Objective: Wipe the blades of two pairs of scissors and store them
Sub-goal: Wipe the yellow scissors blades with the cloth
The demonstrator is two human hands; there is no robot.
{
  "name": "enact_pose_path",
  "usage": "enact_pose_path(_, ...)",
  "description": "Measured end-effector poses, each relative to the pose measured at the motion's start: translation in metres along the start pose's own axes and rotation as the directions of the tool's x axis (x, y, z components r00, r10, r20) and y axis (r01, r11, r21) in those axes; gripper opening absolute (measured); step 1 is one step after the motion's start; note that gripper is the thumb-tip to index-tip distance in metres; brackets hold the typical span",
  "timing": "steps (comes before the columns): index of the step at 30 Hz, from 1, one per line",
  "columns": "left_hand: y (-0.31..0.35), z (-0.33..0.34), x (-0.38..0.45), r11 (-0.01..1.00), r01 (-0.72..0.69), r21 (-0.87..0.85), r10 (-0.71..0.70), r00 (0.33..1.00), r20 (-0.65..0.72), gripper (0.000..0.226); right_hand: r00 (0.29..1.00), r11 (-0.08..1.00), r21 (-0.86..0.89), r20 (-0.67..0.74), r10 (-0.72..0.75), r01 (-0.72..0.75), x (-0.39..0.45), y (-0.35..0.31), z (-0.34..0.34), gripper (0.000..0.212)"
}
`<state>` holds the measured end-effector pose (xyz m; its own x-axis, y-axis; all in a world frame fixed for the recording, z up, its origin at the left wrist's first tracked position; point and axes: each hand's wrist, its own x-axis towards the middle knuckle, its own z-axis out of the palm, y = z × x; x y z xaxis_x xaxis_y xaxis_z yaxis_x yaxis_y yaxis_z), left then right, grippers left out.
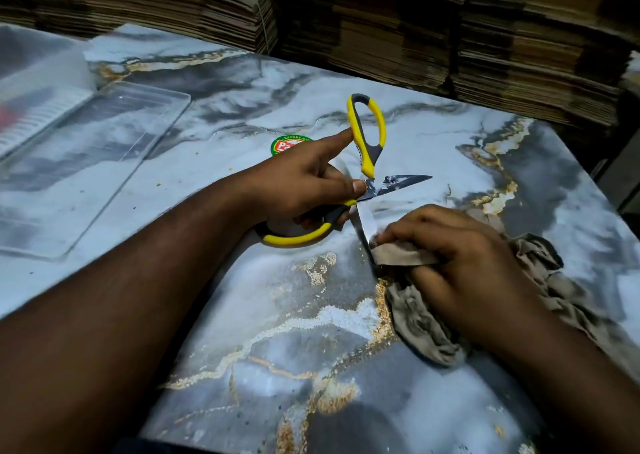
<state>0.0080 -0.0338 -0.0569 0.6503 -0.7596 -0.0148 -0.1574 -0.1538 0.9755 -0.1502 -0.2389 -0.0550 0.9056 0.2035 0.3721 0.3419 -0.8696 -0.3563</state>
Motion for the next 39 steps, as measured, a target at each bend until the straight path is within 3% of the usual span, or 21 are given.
enact_pose_path(6, 0.0, 0.003, -0.002, 1.0, -0.011, 0.027, 0.011, 1.0, -0.019, 0.08, 0.99, 0.981, -0.165, 0.12, -0.08, 0.099, -0.011, -0.002, -0.007, 0.039)
enact_pose_path(11, 0.004, 0.003, -0.007, 0.999, -0.031, -0.016, 0.03, 0.999, -0.037, 0.074, 0.986, 0.998, -0.047, 0.166, -0.033, 0.041, -0.011, -0.002, -0.011, 0.022)
enact_pose_path(16, 0.0, 0.002, -0.006, 0.996, -0.03, -0.081, 0.027, 0.999, -0.039, 0.075, 0.995, 0.993, 0.112, 0.095, 0.024, -0.035, -0.018, 0.002, -0.013, 0.025)
enact_pose_path(22, 0.0, 0.002, -0.005, 0.996, -0.037, -0.083, 0.035, 0.999, -0.025, 0.067, 0.98, 0.984, 0.171, -0.181, 0.08, -0.049, -0.013, 0.004, -0.013, 0.036)
enact_pose_path(26, 0.004, 0.005, -0.006, 0.993, -0.04, -0.108, 0.037, 0.999, -0.027, 0.054, 0.997, 0.998, 0.067, -0.074, -0.009, 0.014, -0.003, -0.006, 0.002, 0.04)
enact_pose_path(28, 0.005, 0.004, -0.006, 0.997, -0.035, -0.072, 0.034, 0.999, -0.016, 0.056, 1.0, 1.0, 0.006, 0.003, -0.028, 0.028, -0.001, -0.006, 0.005, 0.031)
enact_pose_path(33, 0.005, 0.003, -0.006, 0.998, -0.027, -0.051, 0.026, 1.0, -0.011, 0.064, 0.998, 0.996, -0.075, 0.041, -0.044, 0.047, -0.012, -0.01, 0.002, 0.016)
enact_pose_path(39, 0.008, 0.004, -0.007, 0.997, -0.023, -0.074, 0.023, 1.0, 0.004, 0.071, 0.982, 0.997, 0.074, -0.189, 0.022, -0.008, -0.003, -0.003, -0.003, 0.025)
